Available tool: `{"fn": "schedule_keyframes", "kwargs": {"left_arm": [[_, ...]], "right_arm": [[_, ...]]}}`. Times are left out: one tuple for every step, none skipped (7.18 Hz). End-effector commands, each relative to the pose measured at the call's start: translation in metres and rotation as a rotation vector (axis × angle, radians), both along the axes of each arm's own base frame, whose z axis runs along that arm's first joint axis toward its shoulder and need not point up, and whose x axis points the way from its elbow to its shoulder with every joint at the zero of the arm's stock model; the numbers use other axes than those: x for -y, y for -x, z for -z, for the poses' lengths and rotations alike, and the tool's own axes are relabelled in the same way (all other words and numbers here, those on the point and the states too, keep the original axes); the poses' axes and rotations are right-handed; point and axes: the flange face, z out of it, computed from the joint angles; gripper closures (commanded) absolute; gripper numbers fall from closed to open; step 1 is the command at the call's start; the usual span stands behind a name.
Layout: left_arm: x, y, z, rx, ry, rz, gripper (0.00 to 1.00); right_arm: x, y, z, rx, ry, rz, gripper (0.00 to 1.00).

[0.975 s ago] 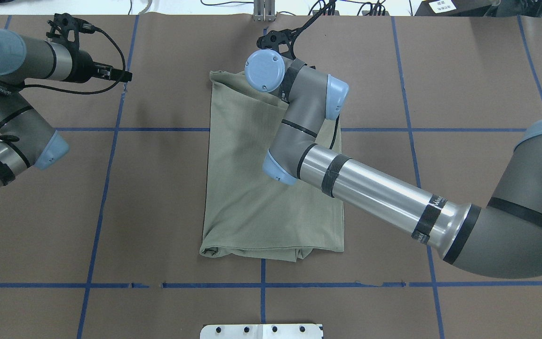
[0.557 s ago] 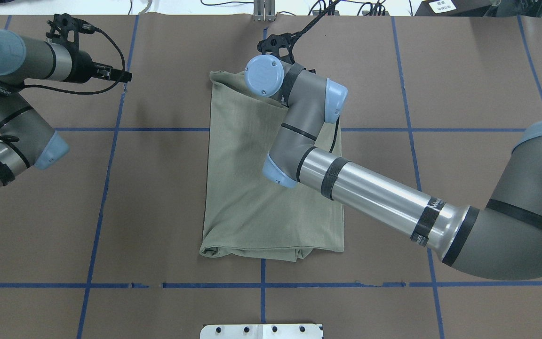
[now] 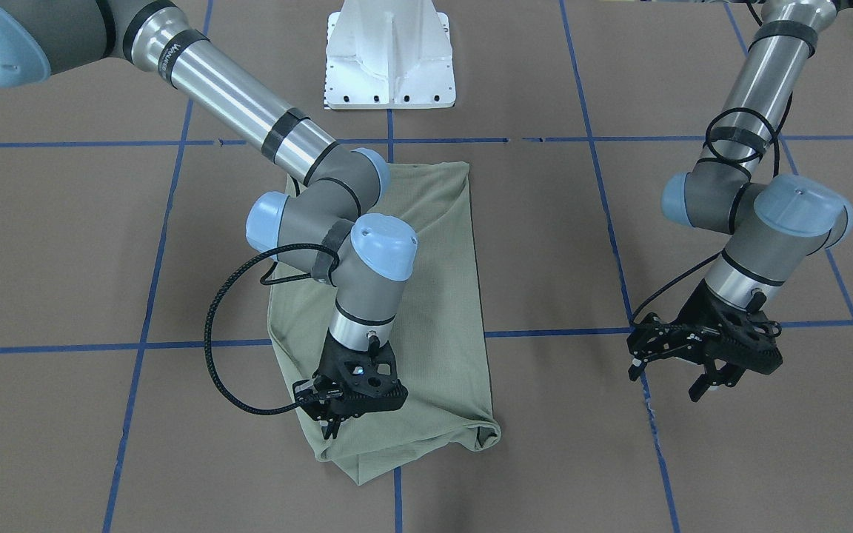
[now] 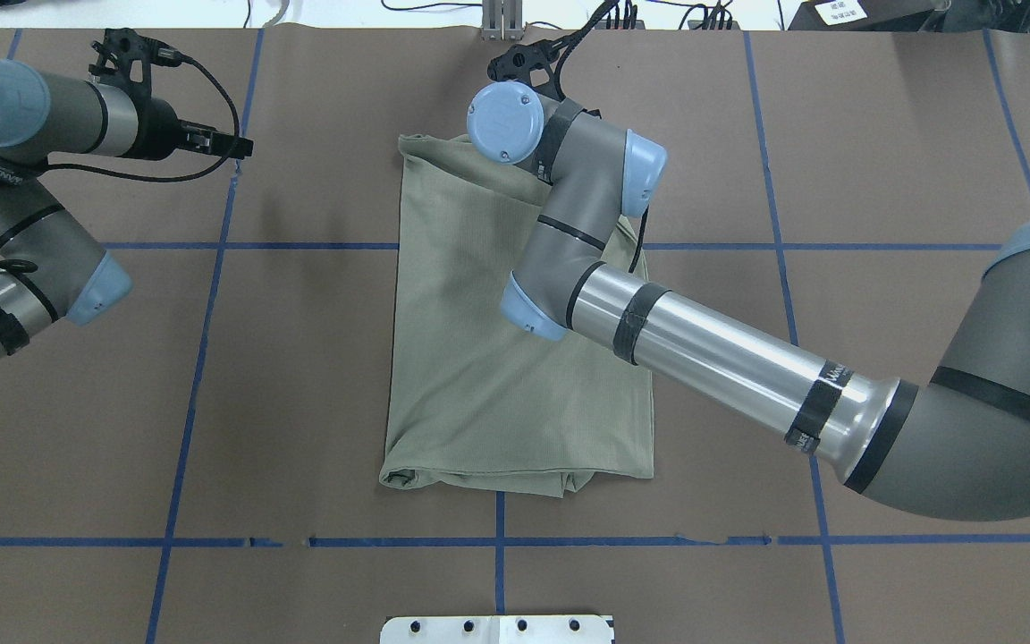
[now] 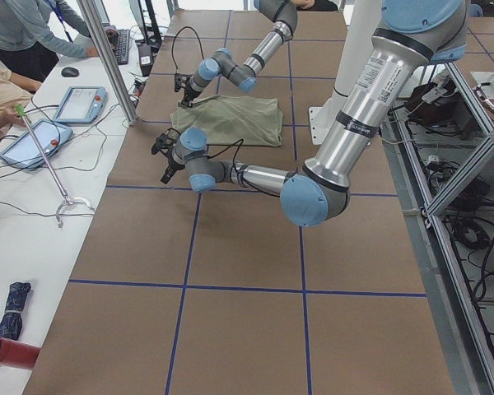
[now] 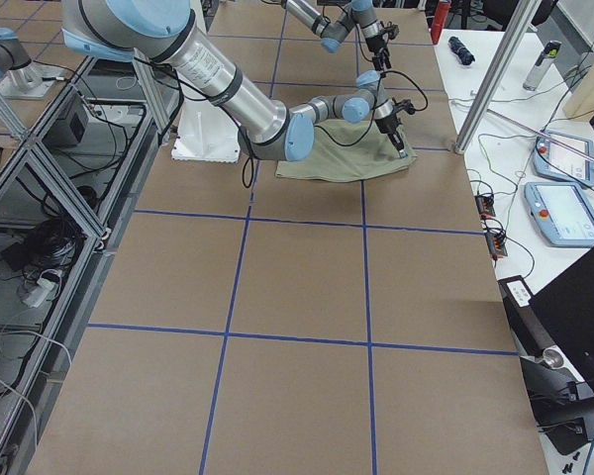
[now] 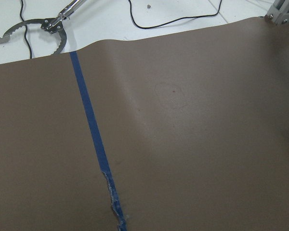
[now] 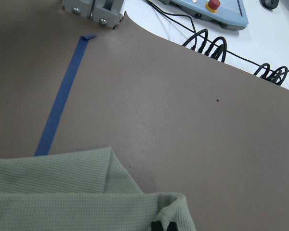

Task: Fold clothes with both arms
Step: 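Release the far corner and raise the right gripper off the shirt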

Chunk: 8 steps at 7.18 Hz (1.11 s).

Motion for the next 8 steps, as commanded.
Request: {"fn": "schedule_keyframes", "kwargs": {"left_arm": [[-0.003, -0.004, 0.001, -0.004, -0.005, -0.005, 0.0], [-0.003, -0.004, 0.001, -0.003, -0.006, -0.006, 0.0], [-0.003, -0.004, 0.001, -0.003, -0.006, -0.006, 0.0], [-0.003, -0.004, 0.0, -0.003, -0.006, -0.006, 0.0], [-0.003, -0.004, 0.001, -0.005, -0.006, -0.005, 0.0], [-0.003, -0.003, 0.003, -0.008, -0.004, -0.004, 0.0], [-0.005, -0.005, 0.006, -0.035, 0.041, -0.018, 0.0], [-0.013, -0.003, 0.021, -0.094, 0.074, -0.066, 0.0]], "right_arm": [[0.022, -0.044, -0.031, -0.093, -0.042, 0.074, 1.0], [0.024, -0.05, -0.044, -0.118, -0.043, 0.097, 1.0], [0.023, -0.049, -0.047, -0.117, -0.044, 0.101, 0.77], [0.019, -0.044, -0.049, -0.092, -0.066, 0.105, 0.01], [0.015, -0.042, -0.049, -0.03, -0.088, 0.118, 0.0], [0.009, -0.044, -0.023, 0.076, -0.075, 0.17, 0.0], [-0.008, -0.053, -0.003, 0.227, -0.019, 0.189, 0.0], [-0.029, -0.067, 0.0, 0.322, 0.012, 0.172, 0.0]]}}
